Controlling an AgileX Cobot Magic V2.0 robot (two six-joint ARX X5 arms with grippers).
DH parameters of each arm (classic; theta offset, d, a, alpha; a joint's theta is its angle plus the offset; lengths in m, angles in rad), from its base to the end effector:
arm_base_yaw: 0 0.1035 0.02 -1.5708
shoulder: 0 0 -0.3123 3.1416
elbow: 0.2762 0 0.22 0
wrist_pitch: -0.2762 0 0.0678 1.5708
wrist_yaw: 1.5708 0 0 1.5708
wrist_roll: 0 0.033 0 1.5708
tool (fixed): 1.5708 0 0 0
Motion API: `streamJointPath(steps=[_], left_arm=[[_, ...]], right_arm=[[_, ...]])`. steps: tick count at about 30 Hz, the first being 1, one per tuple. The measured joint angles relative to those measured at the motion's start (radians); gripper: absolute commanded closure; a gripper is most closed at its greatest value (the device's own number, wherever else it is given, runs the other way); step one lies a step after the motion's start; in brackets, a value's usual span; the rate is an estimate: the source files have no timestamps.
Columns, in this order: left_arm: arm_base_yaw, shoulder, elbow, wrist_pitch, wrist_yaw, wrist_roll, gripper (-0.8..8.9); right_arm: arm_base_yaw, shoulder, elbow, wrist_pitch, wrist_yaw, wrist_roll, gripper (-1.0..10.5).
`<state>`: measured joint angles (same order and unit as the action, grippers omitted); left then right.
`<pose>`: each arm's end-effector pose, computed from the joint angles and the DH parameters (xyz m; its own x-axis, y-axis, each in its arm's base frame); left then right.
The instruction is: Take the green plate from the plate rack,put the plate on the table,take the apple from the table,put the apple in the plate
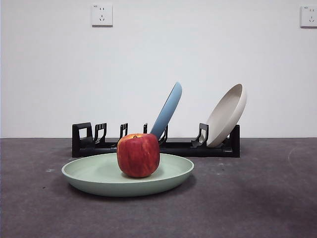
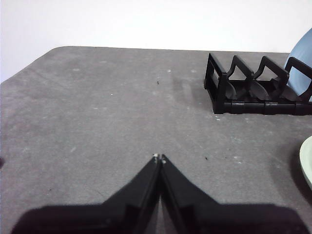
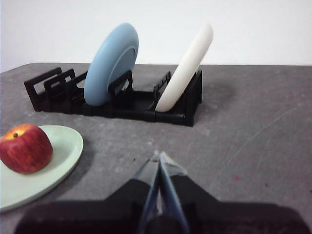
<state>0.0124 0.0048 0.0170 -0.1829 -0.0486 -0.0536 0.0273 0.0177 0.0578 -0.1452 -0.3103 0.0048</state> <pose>0.0179 0.0018 0.1505 0.9836 0.0608 -0.1697 -0.0693 0.9966 -0.0445 0.0152 0.0105 0.1670 0.9383 0.3311 -0.0999 -0.3290 0.9436 0.0368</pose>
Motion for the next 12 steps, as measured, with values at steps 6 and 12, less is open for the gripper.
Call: streamJointPath(steps=[6, 12], left_arm=[[0.000, 0.000, 0.000, 0.000, 0.000, 0.000, 8.16], [0.000, 0.000, 0.000, 0.000, 0.000, 0.000, 8.16]], right_arm=[[0.000, -0.012, -0.038, -0.010, 0.003, 0.011, 9.5], [0.000, -0.014, -0.038, -0.010, 0.003, 0.050, 9.5]])
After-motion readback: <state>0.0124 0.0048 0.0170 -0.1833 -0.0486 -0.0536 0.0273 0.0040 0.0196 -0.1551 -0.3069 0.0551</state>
